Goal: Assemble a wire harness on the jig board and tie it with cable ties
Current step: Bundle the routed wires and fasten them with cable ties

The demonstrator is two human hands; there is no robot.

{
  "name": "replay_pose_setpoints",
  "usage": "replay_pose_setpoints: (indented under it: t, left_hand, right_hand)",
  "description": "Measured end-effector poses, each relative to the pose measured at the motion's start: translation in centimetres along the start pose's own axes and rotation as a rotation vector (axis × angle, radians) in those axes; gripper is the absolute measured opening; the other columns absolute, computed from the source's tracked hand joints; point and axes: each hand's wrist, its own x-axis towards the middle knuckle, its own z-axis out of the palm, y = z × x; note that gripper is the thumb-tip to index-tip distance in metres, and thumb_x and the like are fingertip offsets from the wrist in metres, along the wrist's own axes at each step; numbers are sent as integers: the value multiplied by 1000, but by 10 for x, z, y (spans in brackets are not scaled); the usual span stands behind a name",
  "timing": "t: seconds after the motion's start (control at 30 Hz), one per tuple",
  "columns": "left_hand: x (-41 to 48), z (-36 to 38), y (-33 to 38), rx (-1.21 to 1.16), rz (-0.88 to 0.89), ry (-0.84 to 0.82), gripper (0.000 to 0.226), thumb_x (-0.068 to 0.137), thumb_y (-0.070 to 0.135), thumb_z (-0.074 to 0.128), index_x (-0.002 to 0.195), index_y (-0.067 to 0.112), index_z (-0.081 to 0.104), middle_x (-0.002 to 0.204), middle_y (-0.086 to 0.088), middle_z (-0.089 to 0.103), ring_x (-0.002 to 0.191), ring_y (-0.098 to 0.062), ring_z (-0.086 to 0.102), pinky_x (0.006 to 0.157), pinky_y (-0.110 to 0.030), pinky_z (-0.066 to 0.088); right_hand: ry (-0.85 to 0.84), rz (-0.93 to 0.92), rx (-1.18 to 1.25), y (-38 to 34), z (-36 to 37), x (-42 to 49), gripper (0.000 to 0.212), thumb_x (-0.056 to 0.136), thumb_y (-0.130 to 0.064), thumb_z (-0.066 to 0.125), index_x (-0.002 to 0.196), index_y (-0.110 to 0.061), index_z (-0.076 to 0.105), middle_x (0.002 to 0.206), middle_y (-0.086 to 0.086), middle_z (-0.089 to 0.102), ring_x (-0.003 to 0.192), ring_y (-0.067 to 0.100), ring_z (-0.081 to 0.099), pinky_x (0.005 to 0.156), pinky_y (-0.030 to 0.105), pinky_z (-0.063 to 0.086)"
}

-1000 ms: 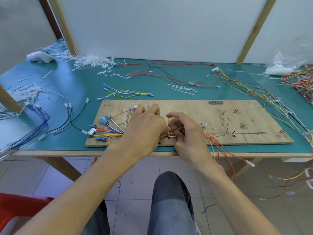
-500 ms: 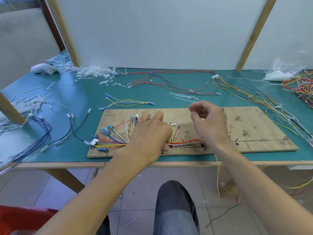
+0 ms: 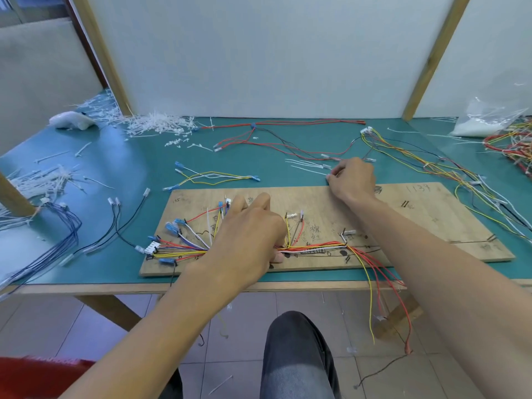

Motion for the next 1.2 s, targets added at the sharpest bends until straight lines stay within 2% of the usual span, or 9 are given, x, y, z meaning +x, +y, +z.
replay_pose_setpoints:
  t: [0.13, 0.27, 0.4, 0.57, 0.7, 0.97, 1.03, 1.13, 1.2]
  left_hand:
    - [0, 3, -1, -16, -3, -6, 21, 83, 47, 82, 93, 31, 74, 95, 13, 49, 101, -23, 46, 80, -35, 28]
    - [0, 2, -1, -23, -5, -4, 21, 83, 49, 81, 95, 34, 74, 96, 14, 51, 101, -22, 45, 78, -35, 23]
    - [-2, 1, 0, -4, 5, -7, 20, 84, 49, 80, 95, 33, 73, 97, 14, 55, 104, -21, 46, 79, -36, 25]
    - [-1, 2, 1, -10, -2, -10, 20, 85, 49, 80, 96, 34, 74, 97, 14, 55, 104, -21, 45, 79, -35, 24]
    - [-1, 4, -1, -19, -17, -14, 21, 84, 51, 80, 95, 35, 74, 97, 15, 53, 103, -21, 46, 82, -35, 29]
    - [-3, 3, 0, -12, -18, -15, 18, 86, 49, 79, 95, 35, 73, 99, 15, 54, 104, -23, 46, 81, -35, 26]
    - [-5, 3, 2, -11, -15, -6, 18, 87, 47, 79, 97, 33, 74, 99, 14, 55, 105, -22, 45, 81, -35, 25]
    - [-6, 4, 2, -22, 0, 15, 21, 87, 47, 78, 102, 32, 76, 97, 14, 58, 104, -17, 40, 79, -35, 19]
    - [-8, 2, 0, -57, 9, 13, 26, 88, 51, 77, 108, 34, 77, 101, 16, 63, 104, -14, 36, 81, -35, 20]
  right_hand:
    - [-17, 3, 43, 4, 0, 5, 14, 89, -34, 82, 100, -26, 80, 103, 6, 77, 104, 28, 69, 90, 38, 58]
    - [-31, -8, 32, 2, 0, 5, 6, 91, -30, 81, 95, -25, 80, 97, 3, 77, 100, 27, 70, 82, 35, 57]
    - [-52, -6, 55, 3, -1, 7, 20, 91, -33, 81, 110, -29, 75, 104, 2, 75, 102, 25, 68, 84, 34, 54]
    - [-56, -30, 14, 0, 0, 11, 6, 93, -31, 78, 92, -26, 81, 95, 5, 78, 97, 28, 70, 74, 31, 51]
    - [-65, -65, -7, 5, 6, 13, 7, 97, -27, 73, 94, -23, 78, 97, 5, 78, 99, 29, 69, 80, 33, 50]
    - [-17, -112, 297, 10, -4, 6, 14, 101, -12, 64, 90, -14, 73, 86, 4, 76, 91, 23, 70, 92, 42, 56]
    - [2, -151, 352, 10, -14, -5, 13, 101, -11, 65, 91, -13, 74, 84, 0, 75, 83, 16, 68, 90, 38, 56]
    - [-1, -238, 396, 3, -36, -32, 8, 96, -13, 75, 93, -19, 76, 84, -9, 73, 72, -4, 62, 74, 20, 50]
    - [-55, -302, 449, -4, -52, -55, 13, 93, -10, 78, 93, -22, 77, 85, -11, 74, 72, -6, 63, 71, 16, 47]
